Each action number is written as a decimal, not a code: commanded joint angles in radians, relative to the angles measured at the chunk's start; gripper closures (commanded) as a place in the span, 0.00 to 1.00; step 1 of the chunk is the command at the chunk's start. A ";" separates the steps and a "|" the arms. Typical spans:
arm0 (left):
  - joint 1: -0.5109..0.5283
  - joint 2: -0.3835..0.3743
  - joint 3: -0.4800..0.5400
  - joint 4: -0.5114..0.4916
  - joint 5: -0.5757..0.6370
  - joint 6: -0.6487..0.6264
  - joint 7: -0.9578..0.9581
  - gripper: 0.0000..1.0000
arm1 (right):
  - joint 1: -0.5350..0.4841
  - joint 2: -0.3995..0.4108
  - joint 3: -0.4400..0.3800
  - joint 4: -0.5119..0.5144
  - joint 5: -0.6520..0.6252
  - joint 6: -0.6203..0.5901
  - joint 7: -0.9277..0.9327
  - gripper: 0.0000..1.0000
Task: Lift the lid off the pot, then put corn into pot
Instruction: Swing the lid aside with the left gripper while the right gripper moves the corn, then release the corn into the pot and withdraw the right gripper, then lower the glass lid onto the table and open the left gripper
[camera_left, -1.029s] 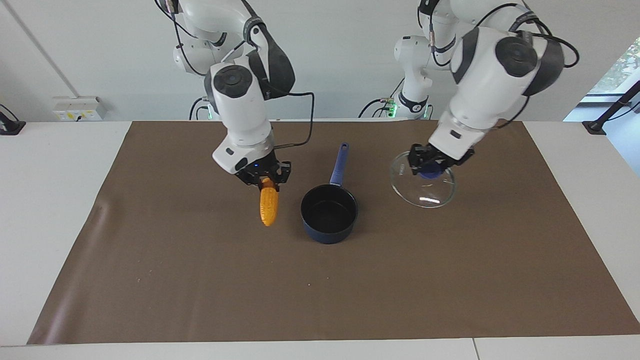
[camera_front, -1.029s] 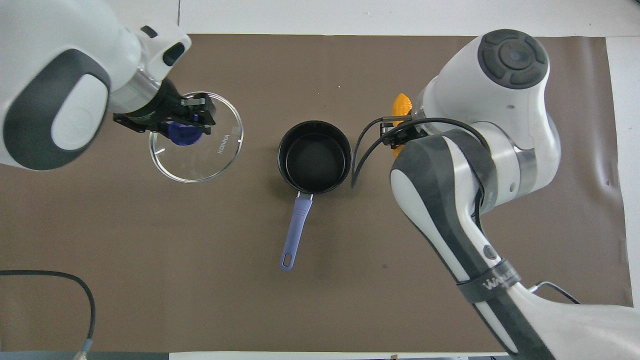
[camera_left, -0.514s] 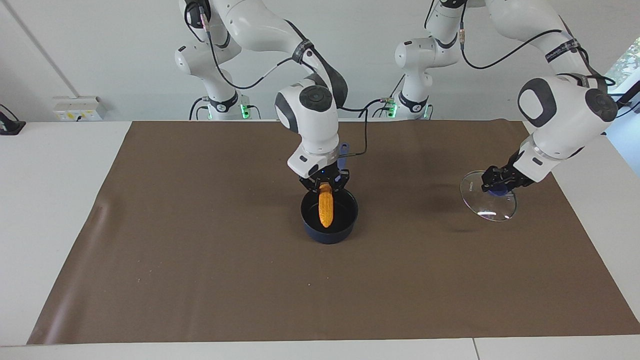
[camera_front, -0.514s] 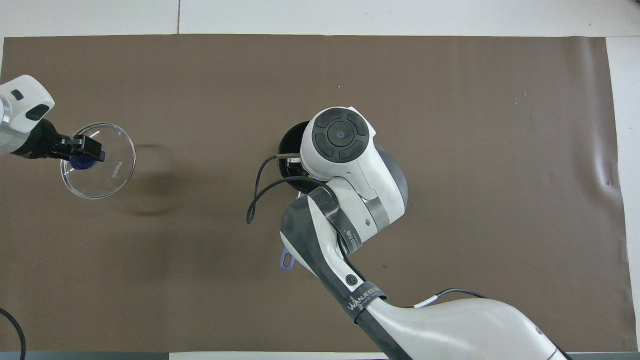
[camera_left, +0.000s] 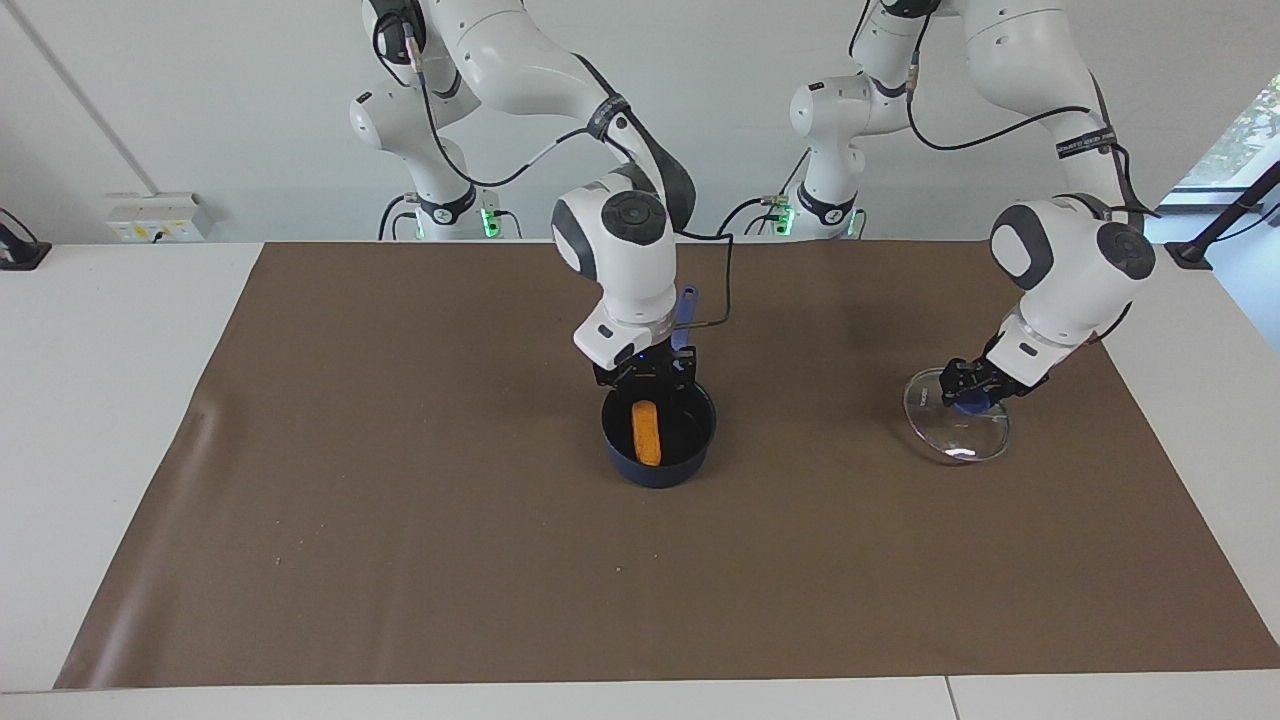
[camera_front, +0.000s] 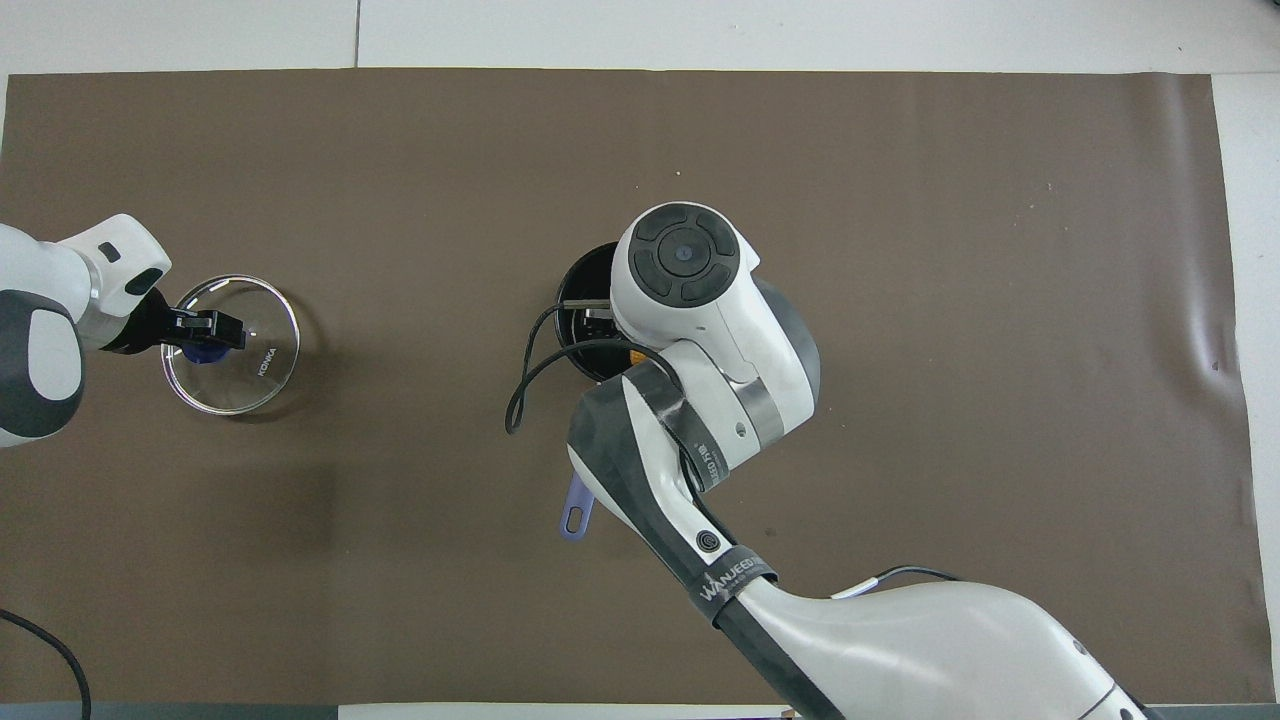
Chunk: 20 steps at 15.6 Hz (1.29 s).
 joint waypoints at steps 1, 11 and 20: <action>-0.002 0.002 -0.005 -0.017 0.023 0.040 0.008 1.00 | -0.087 -0.063 0.003 0.052 -0.061 -0.116 -0.070 0.00; 0.010 0.002 -0.003 -0.058 0.023 0.080 -0.002 0.02 | -0.516 -0.406 0.002 0.069 -0.099 -0.575 -0.599 0.00; -0.007 -0.027 -0.008 0.219 0.028 -0.272 -0.064 0.00 | -0.625 -0.473 0.040 -0.043 -0.147 -0.577 -0.679 0.00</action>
